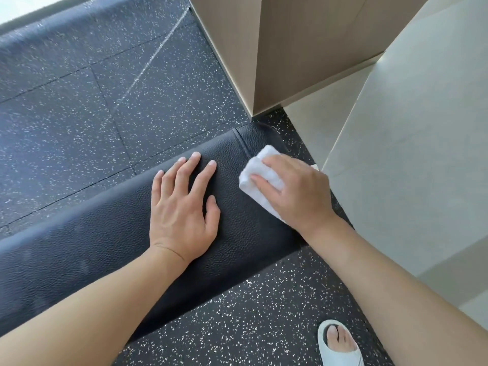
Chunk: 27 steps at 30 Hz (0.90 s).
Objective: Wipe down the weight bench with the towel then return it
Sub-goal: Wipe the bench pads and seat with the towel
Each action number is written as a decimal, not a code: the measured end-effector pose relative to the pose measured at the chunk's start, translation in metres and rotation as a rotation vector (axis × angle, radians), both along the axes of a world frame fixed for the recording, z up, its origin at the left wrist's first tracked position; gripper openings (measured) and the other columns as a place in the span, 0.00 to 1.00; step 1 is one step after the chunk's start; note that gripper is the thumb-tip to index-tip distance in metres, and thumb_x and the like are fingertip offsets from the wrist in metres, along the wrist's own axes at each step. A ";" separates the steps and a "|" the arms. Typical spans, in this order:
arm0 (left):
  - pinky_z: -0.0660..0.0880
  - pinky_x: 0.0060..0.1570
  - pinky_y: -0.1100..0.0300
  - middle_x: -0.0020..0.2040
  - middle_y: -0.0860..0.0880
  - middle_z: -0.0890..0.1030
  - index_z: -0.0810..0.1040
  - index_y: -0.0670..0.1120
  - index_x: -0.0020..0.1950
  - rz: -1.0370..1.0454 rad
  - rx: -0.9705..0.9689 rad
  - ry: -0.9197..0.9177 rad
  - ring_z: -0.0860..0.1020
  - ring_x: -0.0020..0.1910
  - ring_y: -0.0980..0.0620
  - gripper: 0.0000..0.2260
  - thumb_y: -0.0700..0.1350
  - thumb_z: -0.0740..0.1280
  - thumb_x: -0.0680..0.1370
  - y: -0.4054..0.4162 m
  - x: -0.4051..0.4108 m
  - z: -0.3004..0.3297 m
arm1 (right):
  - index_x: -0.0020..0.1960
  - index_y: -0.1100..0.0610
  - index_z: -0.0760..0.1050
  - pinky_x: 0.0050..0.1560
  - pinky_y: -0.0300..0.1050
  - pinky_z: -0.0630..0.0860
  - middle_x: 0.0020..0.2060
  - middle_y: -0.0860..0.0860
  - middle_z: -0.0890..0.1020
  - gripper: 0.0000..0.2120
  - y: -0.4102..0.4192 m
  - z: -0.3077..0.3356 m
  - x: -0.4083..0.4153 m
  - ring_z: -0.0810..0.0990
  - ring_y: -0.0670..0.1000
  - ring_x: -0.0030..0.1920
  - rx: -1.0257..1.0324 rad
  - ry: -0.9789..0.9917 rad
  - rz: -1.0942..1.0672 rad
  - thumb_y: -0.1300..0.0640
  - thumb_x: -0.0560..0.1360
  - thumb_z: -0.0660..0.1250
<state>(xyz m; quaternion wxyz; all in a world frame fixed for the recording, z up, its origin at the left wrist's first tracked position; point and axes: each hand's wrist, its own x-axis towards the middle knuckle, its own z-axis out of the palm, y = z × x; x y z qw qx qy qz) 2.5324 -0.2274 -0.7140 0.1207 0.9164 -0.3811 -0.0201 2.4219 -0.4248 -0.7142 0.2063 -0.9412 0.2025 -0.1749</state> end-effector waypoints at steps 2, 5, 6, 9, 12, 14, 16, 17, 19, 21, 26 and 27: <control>0.56 0.79 0.38 0.80 0.47 0.67 0.70 0.52 0.79 0.000 0.010 -0.001 0.64 0.79 0.41 0.26 0.52 0.60 0.79 0.000 0.000 0.000 | 0.53 0.49 0.78 0.34 0.46 0.70 0.43 0.47 0.82 0.12 -0.018 0.001 0.034 0.81 0.54 0.42 0.065 0.024 -0.066 0.41 0.80 0.65; 0.57 0.78 0.38 0.79 0.47 0.67 0.70 0.51 0.78 -0.004 0.024 -0.011 0.64 0.79 0.41 0.27 0.52 0.60 0.79 -0.001 0.000 0.001 | 0.51 0.51 0.77 0.37 0.48 0.67 0.42 0.49 0.82 0.14 -0.045 -0.003 0.094 0.80 0.57 0.43 0.151 0.071 -0.118 0.41 0.78 0.65; 0.57 0.78 0.38 0.79 0.47 0.67 0.70 0.51 0.78 -0.004 0.022 -0.015 0.64 0.79 0.41 0.27 0.52 0.60 0.79 0.000 0.000 0.001 | 0.49 0.53 0.77 0.38 0.48 0.69 0.41 0.50 0.82 0.14 -0.051 -0.004 0.112 0.79 0.58 0.44 0.180 0.119 -0.115 0.42 0.77 0.66; 0.57 0.78 0.38 0.79 0.46 0.67 0.70 0.51 0.78 -0.004 0.014 -0.018 0.64 0.79 0.41 0.26 0.51 0.60 0.79 -0.001 -0.001 0.000 | 0.45 0.52 0.78 0.39 0.46 0.68 0.38 0.47 0.79 0.15 -0.063 -0.008 0.137 0.79 0.55 0.44 0.289 0.238 -0.092 0.40 0.73 0.68; 0.58 0.78 0.38 0.79 0.46 0.68 0.70 0.51 0.78 -0.003 0.016 -0.019 0.64 0.78 0.41 0.26 0.52 0.60 0.79 -0.001 -0.001 -0.001 | 0.46 0.50 0.80 0.39 0.47 0.73 0.36 0.46 0.81 0.15 -0.056 -0.006 0.105 0.79 0.51 0.41 0.361 0.083 -0.145 0.38 0.73 0.70; 0.58 0.77 0.37 0.79 0.46 0.67 0.70 0.51 0.78 -0.003 0.018 -0.016 0.65 0.78 0.40 0.26 0.52 0.60 0.79 0.000 -0.001 -0.001 | 0.49 0.49 0.81 0.40 0.47 0.75 0.38 0.45 0.83 0.12 -0.040 -0.002 0.060 0.78 0.48 0.39 0.364 -0.034 -0.177 0.42 0.75 0.71; 0.58 0.77 0.37 0.79 0.46 0.67 0.70 0.51 0.78 -0.001 0.016 -0.014 0.65 0.78 0.40 0.26 0.52 0.60 0.79 0.000 -0.001 0.000 | 0.53 0.50 0.80 0.37 0.42 0.70 0.38 0.43 0.79 0.09 -0.018 0.000 0.008 0.74 0.44 0.37 0.279 -0.062 -0.174 0.46 0.78 0.71; 0.58 0.78 0.37 0.79 0.46 0.67 0.70 0.51 0.78 0.000 0.014 -0.010 0.64 0.78 0.41 0.26 0.52 0.60 0.79 0.000 0.000 0.000 | 0.54 0.50 0.80 0.36 0.41 0.67 0.38 0.42 0.77 0.09 -0.006 0.002 -0.017 0.72 0.44 0.37 0.216 -0.044 -0.172 0.46 0.79 0.70; 0.57 0.78 0.38 0.79 0.47 0.67 0.70 0.51 0.78 0.000 0.013 -0.007 0.64 0.78 0.41 0.26 0.52 0.60 0.79 -0.001 0.000 0.000 | 0.53 0.52 0.79 0.36 0.39 0.65 0.39 0.43 0.77 0.10 0.012 0.000 -0.051 0.75 0.46 0.38 0.121 -0.006 -0.181 0.45 0.80 0.70; 0.57 0.78 0.38 0.79 0.47 0.67 0.70 0.52 0.78 0.004 0.013 -0.009 0.64 0.78 0.41 0.26 0.52 0.60 0.79 0.000 0.000 0.000 | 0.52 0.53 0.79 0.35 0.42 0.67 0.39 0.45 0.79 0.11 0.016 -0.003 -0.056 0.78 0.49 0.39 0.061 0.022 -0.163 0.46 0.79 0.70; 0.58 0.78 0.38 0.79 0.47 0.67 0.70 0.52 0.78 0.001 0.012 -0.007 0.64 0.78 0.41 0.26 0.52 0.60 0.79 0.000 -0.001 -0.001 | 0.52 0.53 0.73 0.36 0.45 0.68 0.44 0.45 0.77 0.14 -0.011 0.000 0.011 0.76 0.49 0.43 0.049 0.047 -0.133 0.41 0.80 0.64; 0.58 0.78 0.38 0.79 0.47 0.67 0.70 0.51 0.78 0.000 0.011 -0.010 0.64 0.78 0.41 0.26 0.52 0.60 0.79 0.000 -0.001 -0.001 | 0.53 0.53 0.72 0.37 0.45 0.66 0.46 0.46 0.76 0.15 -0.018 -0.002 0.029 0.75 0.50 0.45 0.056 0.036 -0.136 0.41 0.79 0.64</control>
